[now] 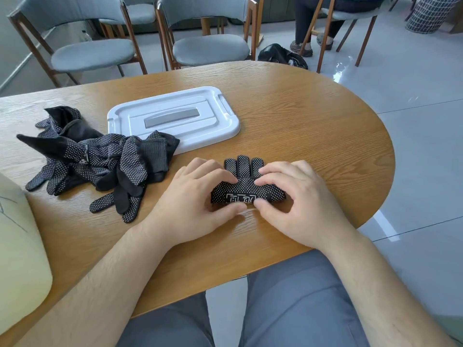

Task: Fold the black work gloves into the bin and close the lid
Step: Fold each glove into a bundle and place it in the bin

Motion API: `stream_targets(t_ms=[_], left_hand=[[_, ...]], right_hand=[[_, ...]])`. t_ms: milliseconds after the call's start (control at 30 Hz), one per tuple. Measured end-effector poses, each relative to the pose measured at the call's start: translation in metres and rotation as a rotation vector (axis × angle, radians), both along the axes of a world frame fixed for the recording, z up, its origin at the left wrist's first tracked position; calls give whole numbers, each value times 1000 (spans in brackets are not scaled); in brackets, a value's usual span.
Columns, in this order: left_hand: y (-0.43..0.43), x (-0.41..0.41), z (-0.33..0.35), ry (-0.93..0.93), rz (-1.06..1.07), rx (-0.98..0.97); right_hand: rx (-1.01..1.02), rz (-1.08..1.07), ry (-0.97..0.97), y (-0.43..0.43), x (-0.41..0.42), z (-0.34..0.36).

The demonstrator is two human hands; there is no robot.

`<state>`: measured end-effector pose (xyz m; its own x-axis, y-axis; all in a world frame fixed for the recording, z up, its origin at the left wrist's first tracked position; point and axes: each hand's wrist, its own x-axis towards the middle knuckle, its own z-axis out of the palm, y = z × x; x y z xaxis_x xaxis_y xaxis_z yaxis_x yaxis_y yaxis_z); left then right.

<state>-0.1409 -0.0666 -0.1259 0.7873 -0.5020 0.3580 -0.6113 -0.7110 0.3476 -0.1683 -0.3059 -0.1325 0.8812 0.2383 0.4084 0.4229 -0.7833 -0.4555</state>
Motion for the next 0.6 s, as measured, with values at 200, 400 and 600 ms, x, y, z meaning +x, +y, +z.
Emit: stream_targets(t_ms=[200,400,600], left_hand=[[-1,4,-2,13,29,54],[2,5,-1,45,30,46],[-1,0,3,30,30,57]], right_hand=[[-76,-36,0,-1,-2,-1],[-105,-41,33,1,-2,1],[-30,-26,98,5,-7,3]])
